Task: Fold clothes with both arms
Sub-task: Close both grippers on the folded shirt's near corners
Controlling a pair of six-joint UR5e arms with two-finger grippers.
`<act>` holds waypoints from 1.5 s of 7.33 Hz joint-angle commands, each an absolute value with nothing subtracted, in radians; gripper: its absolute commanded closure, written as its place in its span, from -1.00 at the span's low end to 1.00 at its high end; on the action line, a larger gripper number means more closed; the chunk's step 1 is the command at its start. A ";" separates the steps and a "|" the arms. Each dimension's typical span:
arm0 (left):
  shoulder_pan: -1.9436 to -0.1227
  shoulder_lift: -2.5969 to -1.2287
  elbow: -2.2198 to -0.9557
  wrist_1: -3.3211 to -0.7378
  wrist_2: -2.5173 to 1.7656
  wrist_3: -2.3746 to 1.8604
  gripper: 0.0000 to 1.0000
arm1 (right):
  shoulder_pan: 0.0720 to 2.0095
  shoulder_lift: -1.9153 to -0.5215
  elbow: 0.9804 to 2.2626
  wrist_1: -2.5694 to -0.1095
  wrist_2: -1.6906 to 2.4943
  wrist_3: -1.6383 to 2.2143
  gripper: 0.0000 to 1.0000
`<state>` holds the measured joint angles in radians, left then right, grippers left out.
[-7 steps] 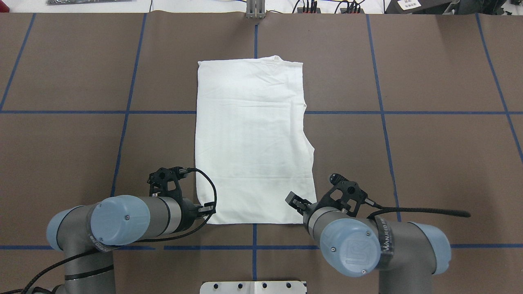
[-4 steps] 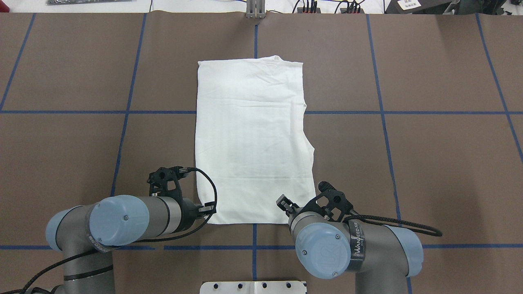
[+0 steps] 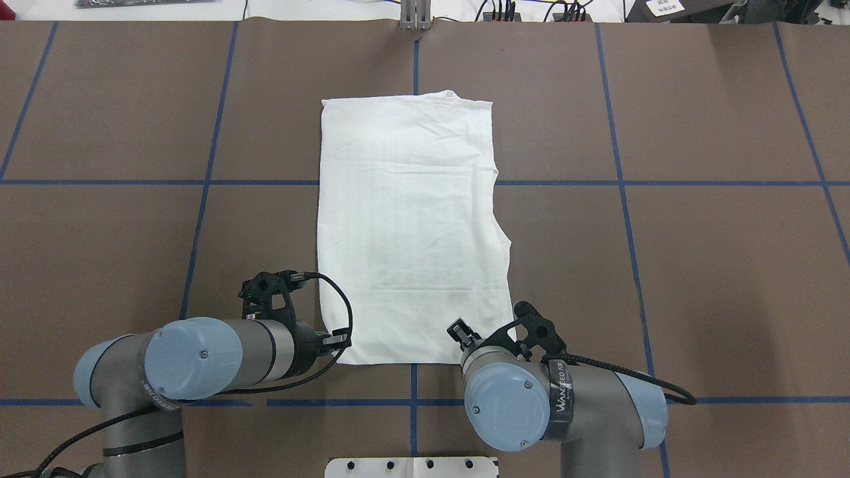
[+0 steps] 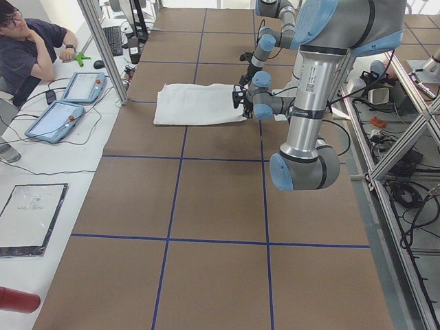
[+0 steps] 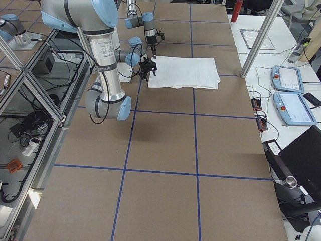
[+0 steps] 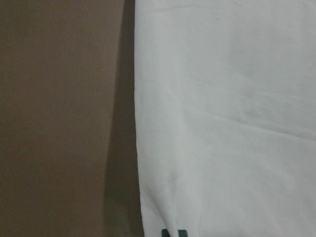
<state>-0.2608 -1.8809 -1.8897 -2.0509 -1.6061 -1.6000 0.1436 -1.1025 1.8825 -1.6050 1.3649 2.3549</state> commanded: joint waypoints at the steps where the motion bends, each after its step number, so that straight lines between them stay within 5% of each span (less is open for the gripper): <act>1: -0.262 -1.881 -1.894 -2.051 -1.605 -1.600 1.00 | 0.143 -1.081 1.847 -1.606 1.364 2.373 -0.53; 4: -0.264 -1.879 -1.898 -2.051 -1.605 -1.600 1.00 | 0.141 -1.081 1.850 -1.609 1.368 2.373 -0.51; 5: -0.264 -1.878 -1.898 -2.051 -1.605 -1.600 1.00 | 0.141 -1.080 1.850 -1.608 1.367 2.375 -0.28; 6: -0.264 -1.878 -1.899 -2.051 -1.605 -1.600 1.00 | 0.141 -1.074 1.848 -1.608 1.364 2.379 0.38; 7: -0.264 -1.878 -1.899 -2.051 -1.605 -1.600 1.00 | 0.141 -1.071 1.848 -1.608 1.361 2.397 0.79; 8: -0.264 -1.878 -1.902 -2.051 -1.605 -1.600 1.00 | 0.141 -1.066 1.848 -1.608 1.361 2.428 1.00; 11: -0.265 -1.873 -1.923 -2.049 -1.608 -1.595 1.00 | 0.167 -1.065 1.868 -1.611 1.364 2.425 1.00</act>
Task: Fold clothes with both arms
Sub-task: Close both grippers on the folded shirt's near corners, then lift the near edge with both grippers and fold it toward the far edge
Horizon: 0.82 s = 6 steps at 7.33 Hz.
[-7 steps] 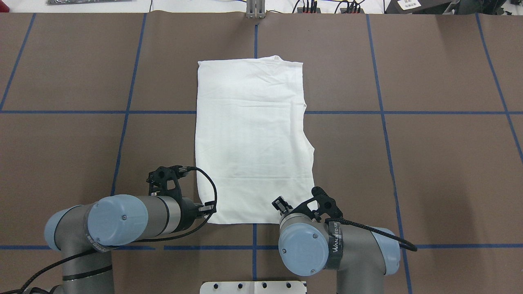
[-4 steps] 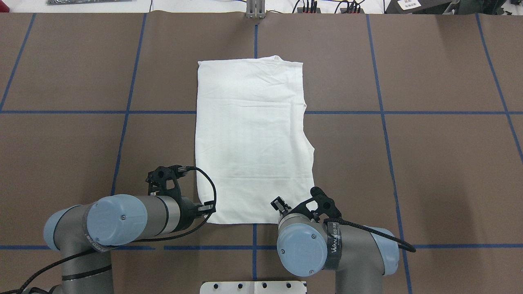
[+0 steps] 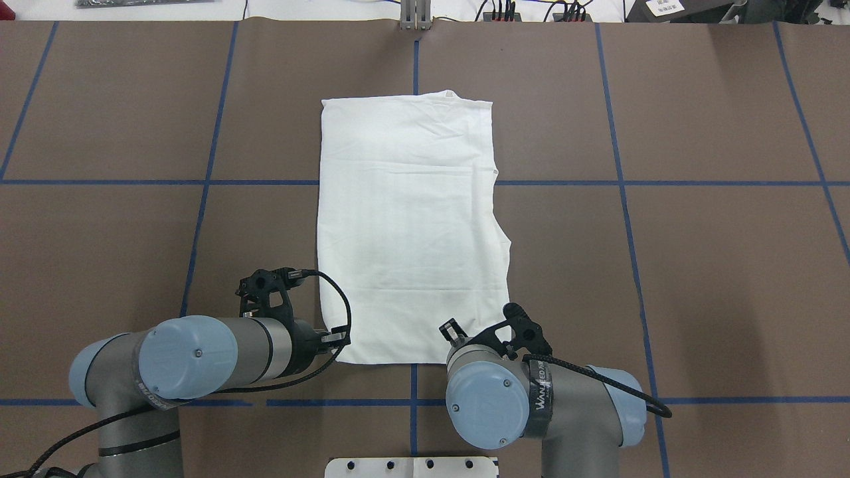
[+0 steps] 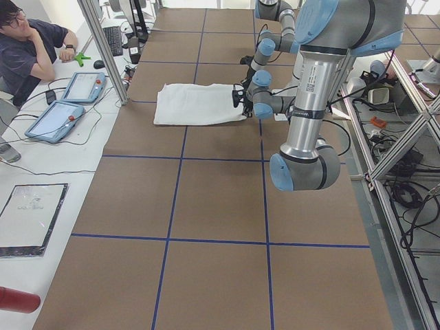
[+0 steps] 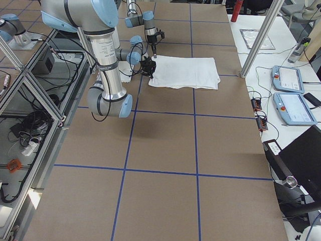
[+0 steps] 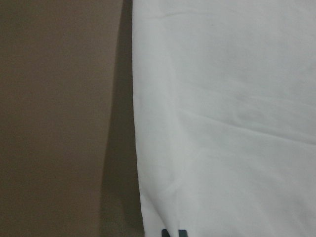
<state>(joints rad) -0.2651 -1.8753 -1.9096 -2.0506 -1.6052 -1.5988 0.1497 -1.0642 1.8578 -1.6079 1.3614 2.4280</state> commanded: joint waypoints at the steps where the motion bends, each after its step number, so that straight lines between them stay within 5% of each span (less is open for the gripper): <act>1: -0.268 -1.870 -1.971 -1.999 -1.615 -1.582 1.00 | 0.170 -1.063 1.960 -1.697 1.370 2.418 1.00; 4: -0.259 -1.873 -2.259 -1.743 -1.660 -1.566 1.00 | 0.065 -1.060 2.307 -2.044 1.365 2.433 1.00; 6: -0.256 -1.899 -2.390 -1.565 -1.719 -1.566 1.00 | 0.058 -0.968 2.361 -2.190 1.367 2.415 1.00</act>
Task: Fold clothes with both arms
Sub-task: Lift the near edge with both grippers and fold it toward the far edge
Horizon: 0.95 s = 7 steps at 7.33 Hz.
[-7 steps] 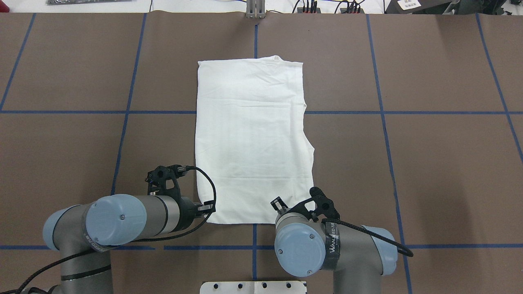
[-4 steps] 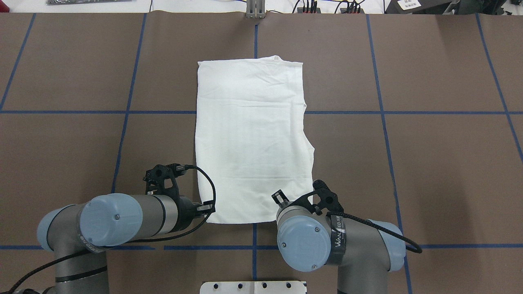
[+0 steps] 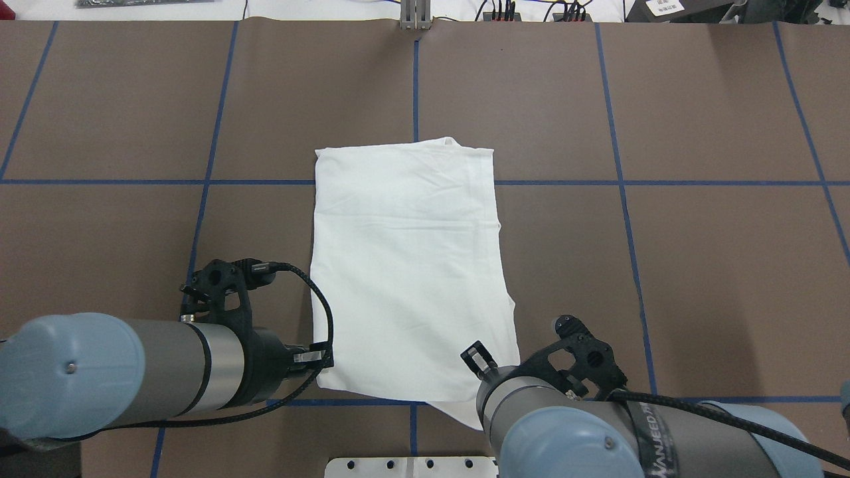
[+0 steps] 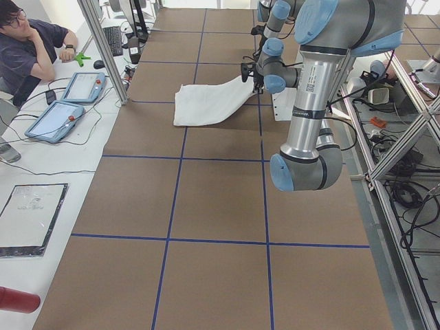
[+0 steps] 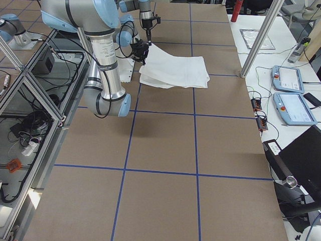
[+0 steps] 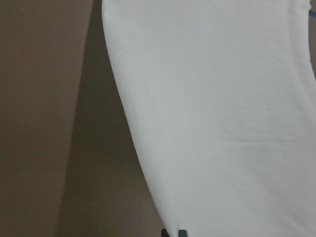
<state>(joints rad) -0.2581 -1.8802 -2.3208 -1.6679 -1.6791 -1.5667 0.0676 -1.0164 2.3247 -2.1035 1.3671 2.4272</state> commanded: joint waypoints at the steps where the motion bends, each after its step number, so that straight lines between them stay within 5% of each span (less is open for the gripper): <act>1: -0.270 -1.917 -2.329 -1.565 -1.717 -1.560 1.00 | 0.099 -0.959 2.317 -2.184 1.362 2.360 1.00; 7: -0.578 -2.136 -1.878 -1.638 -1.718 -1.300 1.00 | 0.409 -0.844 1.831 -1.818 1.368 2.065 1.00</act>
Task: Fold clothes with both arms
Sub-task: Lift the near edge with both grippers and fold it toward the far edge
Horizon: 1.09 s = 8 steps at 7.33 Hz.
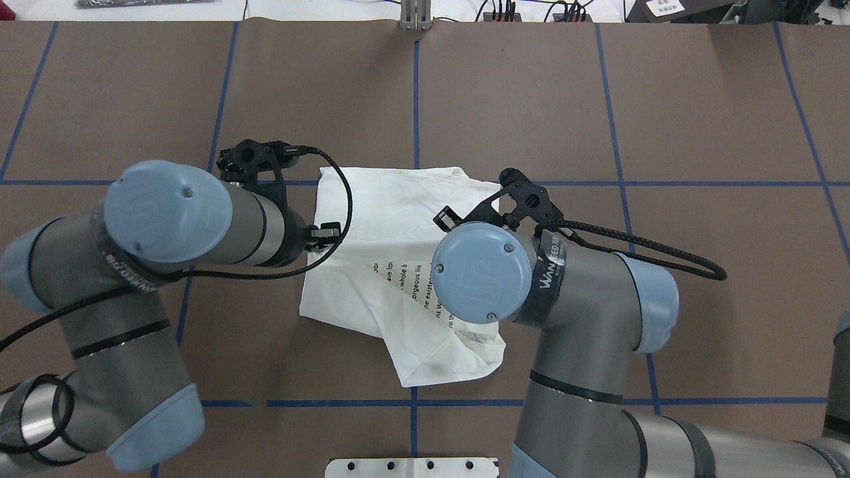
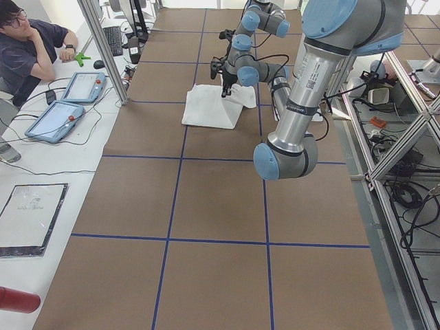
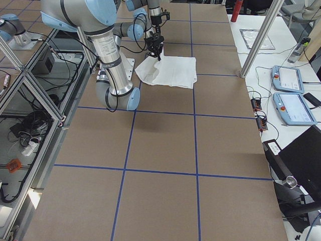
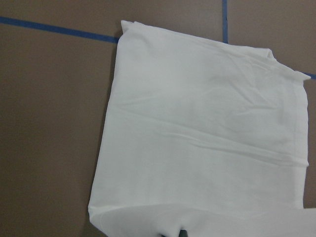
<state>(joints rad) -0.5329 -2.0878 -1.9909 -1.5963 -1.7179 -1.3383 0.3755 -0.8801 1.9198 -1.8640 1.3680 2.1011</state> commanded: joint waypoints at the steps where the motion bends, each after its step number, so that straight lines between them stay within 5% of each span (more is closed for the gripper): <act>1: -0.598 -2.152 -1.803 -1.698 -1.718 -1.289 1.00 | 0.428 -0.821 1.754 -1.771 1.370 2.050 1.00; 8: -0.728 -2.261 -1.519 -1.853 -1.718 -1.148 1.00 | 0.506 -0.710 1.513 -1.675 1.377 1.960 1.00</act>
<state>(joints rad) -0.6885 -2.2411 -1.5482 -1.8457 -1.7168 -1.1912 0.4911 -0.7283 1.5441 -1.6939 1.3745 1.9731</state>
